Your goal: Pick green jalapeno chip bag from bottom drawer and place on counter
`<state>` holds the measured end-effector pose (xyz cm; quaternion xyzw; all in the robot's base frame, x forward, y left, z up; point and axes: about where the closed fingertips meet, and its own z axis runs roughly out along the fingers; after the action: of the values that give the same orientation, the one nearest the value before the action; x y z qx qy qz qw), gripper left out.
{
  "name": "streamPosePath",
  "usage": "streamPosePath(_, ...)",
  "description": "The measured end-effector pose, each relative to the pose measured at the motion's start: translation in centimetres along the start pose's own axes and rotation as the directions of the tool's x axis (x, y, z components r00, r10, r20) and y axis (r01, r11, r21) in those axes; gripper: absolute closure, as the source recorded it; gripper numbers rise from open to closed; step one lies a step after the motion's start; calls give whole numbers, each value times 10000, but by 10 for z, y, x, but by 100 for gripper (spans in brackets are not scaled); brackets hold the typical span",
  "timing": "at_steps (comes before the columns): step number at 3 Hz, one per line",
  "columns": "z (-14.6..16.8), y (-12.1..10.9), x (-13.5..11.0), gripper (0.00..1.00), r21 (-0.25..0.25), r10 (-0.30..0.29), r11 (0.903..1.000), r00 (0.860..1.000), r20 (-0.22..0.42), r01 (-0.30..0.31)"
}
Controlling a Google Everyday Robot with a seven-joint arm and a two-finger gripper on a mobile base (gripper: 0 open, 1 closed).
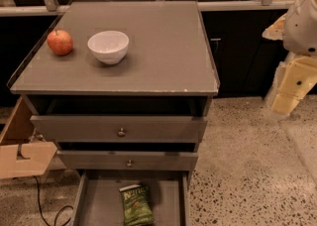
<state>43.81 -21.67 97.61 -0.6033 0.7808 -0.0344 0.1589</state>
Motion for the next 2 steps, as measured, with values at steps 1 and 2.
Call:
streamPosePath(1, -1, 0, -1, 0, 75, -8, 10000, 10000, 26, 7)
streamPosePath(2, 13, 11, -9, 0, 229, 498, 9985, 9987, -72, -496)
